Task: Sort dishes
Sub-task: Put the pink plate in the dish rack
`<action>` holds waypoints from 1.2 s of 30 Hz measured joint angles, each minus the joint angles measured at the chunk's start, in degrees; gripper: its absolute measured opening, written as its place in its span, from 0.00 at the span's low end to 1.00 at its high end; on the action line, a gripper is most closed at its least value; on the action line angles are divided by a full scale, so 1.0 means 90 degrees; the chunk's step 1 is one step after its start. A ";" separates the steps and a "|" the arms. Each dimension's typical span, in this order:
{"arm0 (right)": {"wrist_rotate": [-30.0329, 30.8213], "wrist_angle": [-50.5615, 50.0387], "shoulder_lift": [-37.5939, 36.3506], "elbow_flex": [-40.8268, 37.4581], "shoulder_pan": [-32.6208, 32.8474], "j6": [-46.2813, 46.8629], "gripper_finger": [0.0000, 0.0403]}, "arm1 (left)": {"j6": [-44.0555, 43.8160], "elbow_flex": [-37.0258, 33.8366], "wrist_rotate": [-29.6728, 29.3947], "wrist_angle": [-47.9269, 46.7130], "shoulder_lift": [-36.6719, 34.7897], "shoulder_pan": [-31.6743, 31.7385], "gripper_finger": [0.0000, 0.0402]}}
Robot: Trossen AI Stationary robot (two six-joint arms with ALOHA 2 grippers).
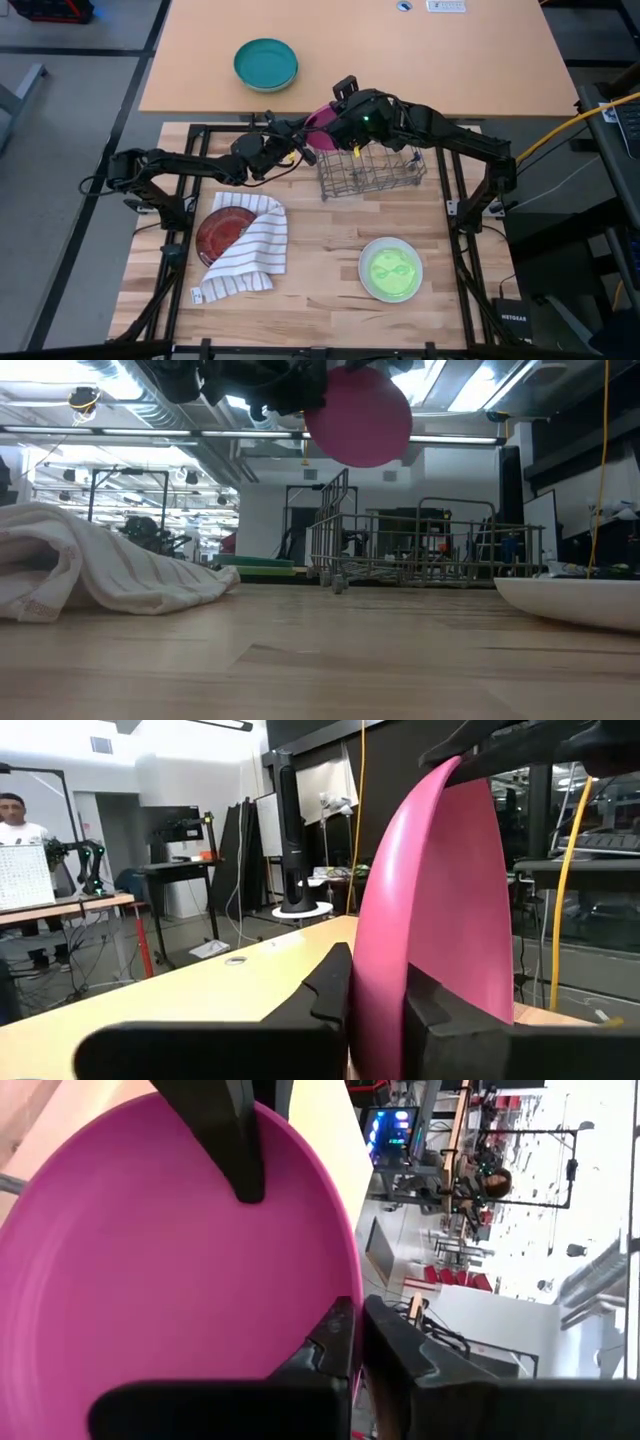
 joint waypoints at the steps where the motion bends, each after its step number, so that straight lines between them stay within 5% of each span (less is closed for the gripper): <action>1: 0.0000 -0.0002 0.0000 0.0000 0.0000 0.0011 0.04 | -0.0002 0.0000 0.0002 -0.0002 0.0000 0.0000 0.05; 7: 0.0050 -0.0007 0.0000 0.0000 0.0000 0.0015 0.08 | 0.0001 0.0000 0.0008 -0.0015 0.0000 0.0028 0.03; 20: 0.0947 0.0510 0.0010 -0.0010 0.0004 0.0594 0.47 | 0.0277 0.0011 -0.0022 -0.0284 -0.0012 0.0149 0.04; 30: 0.3510 0.0186 -0.0307 0.0016 -0.0432 0.1725 0.49 | 0.0727 -0.0010 -0.0015 -0.0431 -0.0005 0.0248 0.04; 36: 0.2805 -0.0617 -0.0614 0.0005 -0.1259 0.2958 0.49 | 0.0842 -0.0012 0.0005 -0.0322 -0.0002 0.0304 0.04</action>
